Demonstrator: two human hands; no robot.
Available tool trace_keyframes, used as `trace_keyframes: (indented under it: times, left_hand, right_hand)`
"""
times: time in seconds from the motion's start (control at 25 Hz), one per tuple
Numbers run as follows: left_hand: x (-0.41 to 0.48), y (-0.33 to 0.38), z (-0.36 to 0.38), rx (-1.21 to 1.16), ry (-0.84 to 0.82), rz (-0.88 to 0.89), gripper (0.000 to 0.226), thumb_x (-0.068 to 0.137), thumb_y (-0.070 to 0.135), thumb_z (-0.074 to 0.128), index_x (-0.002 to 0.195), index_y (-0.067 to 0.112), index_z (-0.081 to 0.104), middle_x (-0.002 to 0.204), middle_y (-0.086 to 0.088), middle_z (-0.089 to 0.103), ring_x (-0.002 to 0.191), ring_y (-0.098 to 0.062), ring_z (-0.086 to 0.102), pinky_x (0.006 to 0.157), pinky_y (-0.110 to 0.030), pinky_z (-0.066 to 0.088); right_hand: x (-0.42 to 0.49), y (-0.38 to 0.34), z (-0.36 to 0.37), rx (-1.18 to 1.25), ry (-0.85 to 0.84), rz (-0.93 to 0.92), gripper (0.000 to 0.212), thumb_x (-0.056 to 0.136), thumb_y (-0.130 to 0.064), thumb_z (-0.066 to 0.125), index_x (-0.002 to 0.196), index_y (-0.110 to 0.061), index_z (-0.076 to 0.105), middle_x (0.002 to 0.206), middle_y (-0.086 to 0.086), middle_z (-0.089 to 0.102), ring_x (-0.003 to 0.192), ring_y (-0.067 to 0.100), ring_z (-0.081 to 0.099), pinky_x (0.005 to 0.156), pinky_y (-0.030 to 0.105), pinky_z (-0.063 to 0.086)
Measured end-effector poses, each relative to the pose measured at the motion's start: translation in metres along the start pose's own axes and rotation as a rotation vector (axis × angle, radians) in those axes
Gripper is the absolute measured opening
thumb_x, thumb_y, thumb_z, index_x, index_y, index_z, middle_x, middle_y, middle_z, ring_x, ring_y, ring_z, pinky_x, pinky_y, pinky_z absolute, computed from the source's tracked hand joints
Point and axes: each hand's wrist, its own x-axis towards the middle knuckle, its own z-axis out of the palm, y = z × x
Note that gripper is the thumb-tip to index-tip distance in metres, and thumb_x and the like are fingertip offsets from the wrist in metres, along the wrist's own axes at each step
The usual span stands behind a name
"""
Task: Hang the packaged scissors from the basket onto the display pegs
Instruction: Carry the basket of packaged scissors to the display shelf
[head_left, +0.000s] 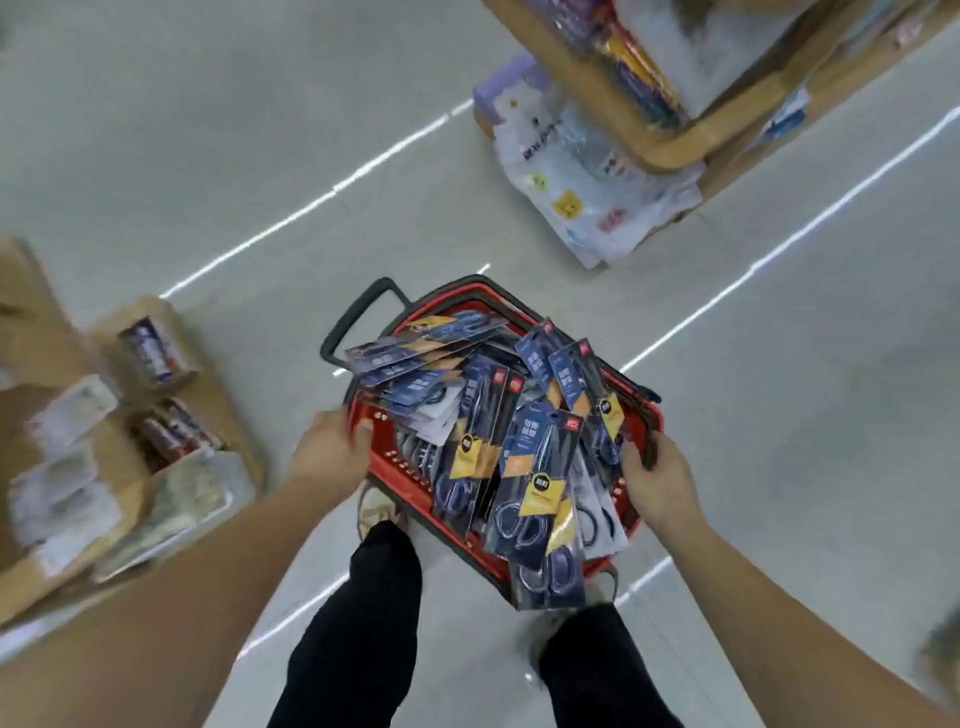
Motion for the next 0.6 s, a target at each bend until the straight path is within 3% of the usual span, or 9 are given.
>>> trace_keyframes:
  times: [0.12,0.2,0.28,0.36,0.48,0.6]
  left_hand:
    - [0.063,-0.014,0.029,-0.087,0.05,-0.077,0.036,0.109,0.032,0.042,0.117,-0.001,0.053,0.128,-0.033,0.055,0.123,-0.052,0.054,0.105,-0.053,0.041]
    - [0.09,-0.018,0.046,-0.149,0.035,-0.097,0.046,0.104,0.037,0.039,0.13,0.003,0.052,0.135,-0.032,0.056,0.127,-0.052,0.054,0.106,-0.052,0.041]
    - [0.094,-0.024,0.055,-0.275,0.04,-0.046,0.042,0.107,0.031,0.042,0.144,0.015,0.053,0.14,-0.022,0.06,0.129,-0.043,0.055,0.105,-0.045,0.042]
    - [0.089,-0.028,0.05,-0.427,0.036,-0.073,0.042,0.103,0.026,0.044,0.14,0.032,0.061,0.132,-0.006,0.066,0.124,-0.033,0.06,0.105,-0.04,0.045]
    - [0.107,-0.032,0.042,-0.621,0.081,-0.213,0.048,0.093,0.057,0.045,0.116,0.028,0.075,0.12,-0.005,0.076,0.114,-0.029,0.07,0.108,-0.049,0.052]
    - [0.117,-0.005,0.035,-0.896,-0.087,-0.403,0.046,0.098,0.059,0.051,0.109,0.023,0.077,0.103,-0.008,0.081,0.092,-0.029,0.079,0.077,-0.036,0.064]
  right_hand:
    - [0.052,0.032,0.022,0.019,0.09,0.217,0.074,0.102,-0.06,0.046,0.159,-0.016,0.033,0.157,0.025,0.039,0.14,0.046,0.046,0.117,0.056,0.038]
    - [0.072,0.04,0.028,0.113,0.056,0.294,0.081,0.104,-0.063,0.04,0.167,-0.019,0.015,0.169,0.019,0.025,0.151,0.043,0.034,0.124,0.053,0.028]
    - [0.089,0.05,0.031,0.196,0.04,0.289,0.075,0.106,-0.065,0.034,0.166,-0.023,0.02,0.163,0.016,0.039,0.146,0.04,0.041,0.121,0.048,0.032]
    - [0.095,0.049,0.032,0.243,0.075,0.285,0.066,0.107,-0.064,0.031,0.156,-0.021,0.037,0.143,0.015,0.055,0.128,0.038,0.054,0.108,0.043,0.04]
    - [0.081,0.043,0.043,0.199,0.11,0.313,0.07,0.104,-0.069,0.026,0.145,-0.014,0.041,0.138,0.021,0.058,0.12,0.04,0.056,0.106,0.049,0.041]
    - [0.065,0.044,0.052,0.207,0.123,0.375,0.085,0.101,-0.076,0.024,0.152,-0.009,0.03,0.141,0.024,0.055,0.125,0.043,0.055,0.109,0.051,0.039]
